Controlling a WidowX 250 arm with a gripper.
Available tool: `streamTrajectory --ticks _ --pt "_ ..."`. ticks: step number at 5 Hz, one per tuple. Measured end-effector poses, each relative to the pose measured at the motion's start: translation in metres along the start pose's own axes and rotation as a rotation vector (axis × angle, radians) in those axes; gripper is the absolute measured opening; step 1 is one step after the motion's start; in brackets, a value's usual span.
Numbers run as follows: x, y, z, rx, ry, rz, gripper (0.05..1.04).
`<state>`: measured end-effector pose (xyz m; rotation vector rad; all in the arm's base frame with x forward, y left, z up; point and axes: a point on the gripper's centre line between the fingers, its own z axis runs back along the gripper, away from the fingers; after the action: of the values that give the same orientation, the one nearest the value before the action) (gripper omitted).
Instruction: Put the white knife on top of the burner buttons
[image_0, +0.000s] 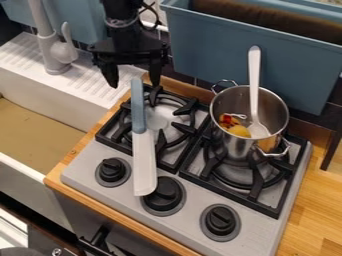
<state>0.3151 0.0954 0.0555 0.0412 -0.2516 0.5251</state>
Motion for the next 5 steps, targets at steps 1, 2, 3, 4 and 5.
streamTrajectory --ticks 1,2,3,4,5 --pt "0.001 0.003 -0.014 0.022 -0.016 0.045 0.999" --pt "0.0 0.002 -0.024 0.007 -0.006 0.062 0.999" --pt "0.003 0.005 -0.042 0.037 0.008 0.063 0.999" --pt "0.005 0.005 -0.047 0.036 0.005 0.075 0.999" --pt "0.005 0.005 -0.051 0.019 0.015 0.091 0.969"
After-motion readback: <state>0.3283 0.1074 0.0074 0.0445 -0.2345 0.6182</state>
